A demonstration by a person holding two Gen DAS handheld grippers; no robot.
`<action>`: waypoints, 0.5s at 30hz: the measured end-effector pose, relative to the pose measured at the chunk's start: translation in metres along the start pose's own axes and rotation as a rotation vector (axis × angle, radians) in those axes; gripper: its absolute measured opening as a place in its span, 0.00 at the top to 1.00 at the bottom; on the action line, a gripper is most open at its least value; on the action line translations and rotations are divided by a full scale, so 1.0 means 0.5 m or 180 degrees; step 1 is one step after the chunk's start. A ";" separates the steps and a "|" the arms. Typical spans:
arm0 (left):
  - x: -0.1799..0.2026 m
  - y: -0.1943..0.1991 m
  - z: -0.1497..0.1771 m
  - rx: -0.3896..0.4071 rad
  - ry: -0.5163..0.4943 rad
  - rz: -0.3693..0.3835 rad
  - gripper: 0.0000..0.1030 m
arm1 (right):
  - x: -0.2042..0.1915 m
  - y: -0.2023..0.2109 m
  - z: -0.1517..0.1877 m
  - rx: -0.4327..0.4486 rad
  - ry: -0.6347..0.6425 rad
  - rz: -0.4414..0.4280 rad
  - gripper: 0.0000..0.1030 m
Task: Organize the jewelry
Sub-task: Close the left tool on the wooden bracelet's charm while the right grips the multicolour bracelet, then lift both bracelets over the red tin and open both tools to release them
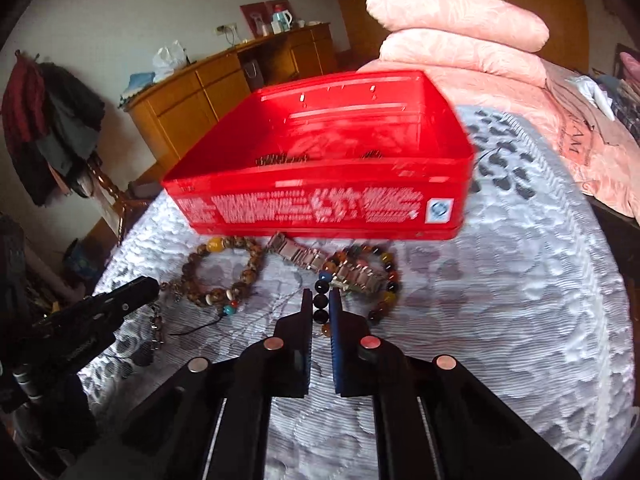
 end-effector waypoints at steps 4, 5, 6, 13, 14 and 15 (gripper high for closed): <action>0.015 0.025 -0.019 0.0127 -0.0068 -0.0025 0.91 | 0.013 0.042 -0.021 0.0136 -0.0016 0.0015 0.92; 0.020 0.032 -0.025 0.0163 -0.0081 -0.0019 0.91 | 0.015 0.049 -0.024 0.0153 -0.0020 0.0015 0.92; 0.024 0.036 -0.030 0.0184 -0.0094 -0.0017 0.91 | 0.019 0.056 -0.029 0.0175 -0.0026 0.0011 0.92; 0.062 0.058 -0.065 0.0309 -0.0261 -0.0025 0.91 | 0.017 0.090 -0.055 0.0293 -0.0003 0.0010 0.92; 0.065 0.058 -0.068 0.0306 -0.0270 -0.0010 0.91 | 0.016 0.095 -0.058 0.0310 0.0011 0.0010 0.92; 0.069 0.057 -0.070 0.0295 -0.0269 0.0023 0.91 | 0.014 0.099 -0.062 0.0328 0.0025 0.0008 0.92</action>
Point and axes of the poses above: each gripper's, at about its wrist camera, not at the fingertips, and y roughly against the way its jaws point, x to its right, z to its underside, the point moved 9 cm from there along -y, roughly the way its jaws point, and after that the axes turned 4 degrees about z, right-handed, at the moved point
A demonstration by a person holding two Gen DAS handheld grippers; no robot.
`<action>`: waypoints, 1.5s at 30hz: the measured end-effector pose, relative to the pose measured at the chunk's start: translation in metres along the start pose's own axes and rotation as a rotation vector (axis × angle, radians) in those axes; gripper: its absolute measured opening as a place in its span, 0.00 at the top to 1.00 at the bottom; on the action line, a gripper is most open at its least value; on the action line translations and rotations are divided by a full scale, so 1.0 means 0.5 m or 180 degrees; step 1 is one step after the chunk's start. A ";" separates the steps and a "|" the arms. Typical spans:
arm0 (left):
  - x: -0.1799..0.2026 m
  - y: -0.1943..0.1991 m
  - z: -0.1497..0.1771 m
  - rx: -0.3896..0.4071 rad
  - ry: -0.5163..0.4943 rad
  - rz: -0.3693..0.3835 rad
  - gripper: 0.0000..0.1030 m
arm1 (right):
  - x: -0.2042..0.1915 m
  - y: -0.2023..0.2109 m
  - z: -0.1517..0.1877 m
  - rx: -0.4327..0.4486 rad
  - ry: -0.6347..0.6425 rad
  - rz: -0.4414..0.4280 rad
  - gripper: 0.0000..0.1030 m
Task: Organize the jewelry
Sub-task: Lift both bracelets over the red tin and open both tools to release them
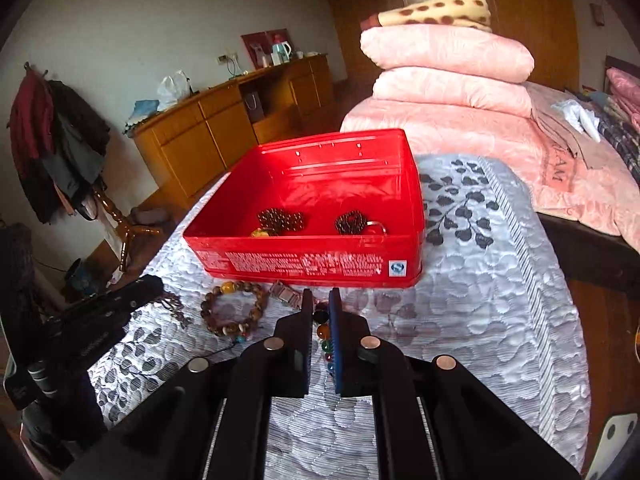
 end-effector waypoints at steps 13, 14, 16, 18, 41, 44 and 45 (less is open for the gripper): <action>0.046 0.014 -0.112 0.0222 -0.0109 0.0178 0.91 | -0.014 0.003 -0.110 0.0218 0.0084 -0.0010 0.92; 0.050 0.012 -0.126 0.0231 -0.0111 0.0204 0.91 | -0.013 -0.003 -0.121 0.0220 0.0077 -0.0007 0.92; 0.060 0.004 -0.151 0.0226 -0.0121 0.0284 0.91 | -0.009 -0.014 -0.140 0.0225 0.0051 -0.0014 0.92; 0.067 -0.010 -0.174 0.0199 -0.0094 0.0349 0.91 | -0.007 -0.026 -0.156 0.0223 0.0034 -0.0019 0.92; 0.040 -0.186 -0.201 -0.0052 -0.0056 0.0086 0.71 | 0.056 -0.150 -0.186 0.0117 -0.0188 0.0045 0.74; 0.033 -0.160 -0.196 0.0098 -0.0107 -0.0032 0.59 | 0.054 -0.141 -0.167 0.0159 -0.0139 0.0084 0.74; 0.031 -0.151 -0.194 0.0131 -0.0127 -0.0073 0.56 | 0.052 -0.137 -0.160 0.0172 -0.0125 0.0092 0.74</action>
Point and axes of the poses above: each gripper's, at about its wrist camera, not at the fingertips, and y roughly against the way its jaws point, x to its right, z to its underside, the point moved 9 cm from there along -y, roughly the way its jaws point, and after that the axes turned 4 degrees about z, right-handed, at the moved point
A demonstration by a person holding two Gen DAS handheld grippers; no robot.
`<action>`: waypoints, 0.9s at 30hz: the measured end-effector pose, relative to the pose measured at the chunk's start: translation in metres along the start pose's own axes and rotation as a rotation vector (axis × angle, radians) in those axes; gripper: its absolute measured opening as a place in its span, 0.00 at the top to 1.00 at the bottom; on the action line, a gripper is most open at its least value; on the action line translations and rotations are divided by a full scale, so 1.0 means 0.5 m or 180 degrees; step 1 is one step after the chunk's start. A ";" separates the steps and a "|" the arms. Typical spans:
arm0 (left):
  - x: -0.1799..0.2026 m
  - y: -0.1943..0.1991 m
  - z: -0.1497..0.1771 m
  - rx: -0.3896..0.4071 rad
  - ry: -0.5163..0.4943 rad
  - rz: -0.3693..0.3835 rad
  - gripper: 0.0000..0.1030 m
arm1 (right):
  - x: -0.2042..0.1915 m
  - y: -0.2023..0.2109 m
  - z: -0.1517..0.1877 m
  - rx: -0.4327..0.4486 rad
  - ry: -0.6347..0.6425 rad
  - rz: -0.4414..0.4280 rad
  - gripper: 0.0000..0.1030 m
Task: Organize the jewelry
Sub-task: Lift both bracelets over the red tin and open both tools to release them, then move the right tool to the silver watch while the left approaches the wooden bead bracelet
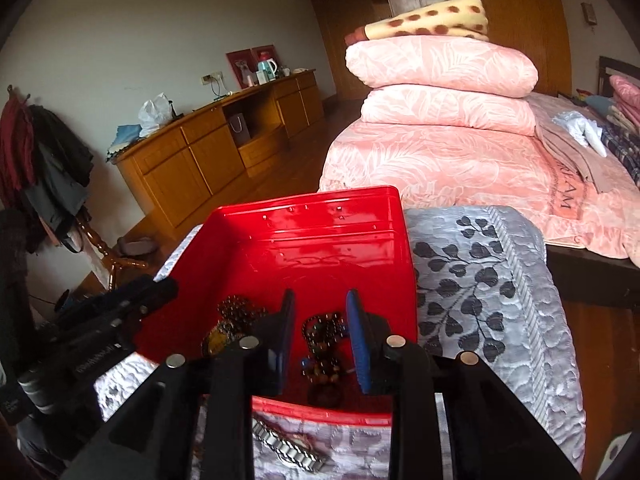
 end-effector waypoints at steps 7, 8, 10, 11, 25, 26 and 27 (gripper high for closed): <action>-0.006 0.080 0.034 0.0223 -0.0140 -0.0156 0.42 | -0.020 0.047 0.077 0.0045 0.0163 -0.0008 0.69; -0.010 0.092 0.046 0.0228 -0.0156 -0.0178 0.41 | -0.022 0.051 0.090 0.0023 0.0191 -0.0015 0.69; -0.015 0.108 0.062 0.0215 -0.0156 -0.0207 0.41 | -0.029 0.055 0.118 -0.0042 0.0257 -0.0049 0.69; -0.017 0.114 0.073 0.0197 -0.0153 -0.0201 0.41 | -0.032 0.056 0.130 -0.0078 0.0281 -0.0059 0.69; -0.034 0.100 0.197 -0.0184 -0.0091 -0.0277 0.41 | -0.022 0.002 0.205 -0.0464 0.0243 -0.0071 0.56; -0.035 0.098 0.201 -0.0190 -0.0099 -0.0303 0.41 | -0.023 -0.003 0.208 -0.0490 0.0245 -0.0084 0.56; -0.036 0.097 0.204 -0.0201 -0.0101 -0.0320 0.41 | -0.023 -0.007 0.210 -0.0512 0.0243 -0.0089 0.56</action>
Point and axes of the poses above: each gripper's, at about its wrist camera, not at the fingertips, and y roughly against the way its jaws point, x to its right, z to its underside, the point moved 9 cm from there along -y, roughly the way its jaws point, and after that the axes turned 4 degrees about z, right-handed, at the moved point
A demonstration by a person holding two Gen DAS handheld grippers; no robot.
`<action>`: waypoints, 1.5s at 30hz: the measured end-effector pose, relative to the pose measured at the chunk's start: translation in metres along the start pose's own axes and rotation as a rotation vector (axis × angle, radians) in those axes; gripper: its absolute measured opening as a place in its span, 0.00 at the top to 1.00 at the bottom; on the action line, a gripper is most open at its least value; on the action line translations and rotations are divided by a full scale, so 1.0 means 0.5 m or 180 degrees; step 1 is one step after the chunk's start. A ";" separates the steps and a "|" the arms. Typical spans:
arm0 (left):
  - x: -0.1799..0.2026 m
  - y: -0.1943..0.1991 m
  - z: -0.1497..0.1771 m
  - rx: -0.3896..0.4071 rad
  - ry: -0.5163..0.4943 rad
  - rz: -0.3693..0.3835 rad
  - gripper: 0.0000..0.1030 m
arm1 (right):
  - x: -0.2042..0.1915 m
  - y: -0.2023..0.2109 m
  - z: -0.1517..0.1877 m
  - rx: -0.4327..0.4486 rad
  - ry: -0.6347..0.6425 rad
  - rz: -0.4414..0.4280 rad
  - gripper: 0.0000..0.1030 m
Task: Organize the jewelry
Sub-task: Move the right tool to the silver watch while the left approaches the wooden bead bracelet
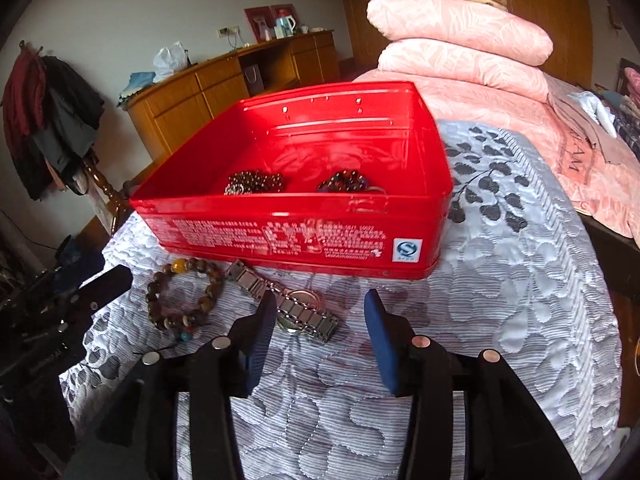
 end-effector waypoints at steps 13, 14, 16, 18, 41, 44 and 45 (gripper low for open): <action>-0.020 -0.027 0.014 -0.0109 0.0051 -0.0099 0.40 | -0.012 -0.033 0.009 -0.0169 0.0088 -0.0050 0.55; -0.021 -0.028 0.015 -0.0117 0.0060 -0.0097 0.40 | -0.016 -0.032 0.010 -0.0172 0.0102 -0.0073 0.55; -0.023 -0.029 0.016 -0.0121 0.0070 -0.0096 0.40 | -0.025 -0.029 0.014 -0.0185 0.0118 -0.0152 0.53; -0.026 -0.026 0.017 -0.0110 0.0070 -0.0104 0.39 | -0.032 -0.027 0.020 -0.0197 0.0166 -0.0164 0.53; -0.054 -0.017 0.020 -0.0089 0.0142 -0.0175 0.34 | -0.077 -0.024 0.044 -0.0242 0.0509 -0.0071 0.67; -0.051 -0.017 0.020 -0.0103 0.0134 -0.0158 0.33 | -0.073 -0.023 0.040 -0.0227 0.0450 -0.0086 0.70; -0.047 -0.016 0.021 -0.0109 0.0130 -0.0133 0.31 | -0.068 -0.021 0.041 -0.0225 0.0424 -0.0085 0.70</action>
Point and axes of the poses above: each gripper's, at about its wrist camera, not at the fingertips, and y roughly against the way its jaws point, x to its right, z to its underside, the point moved 9 cm from there along -y, roughly the way its jaws point, and after that the axes turned 4 degrees about z, right-handed, at the moved point
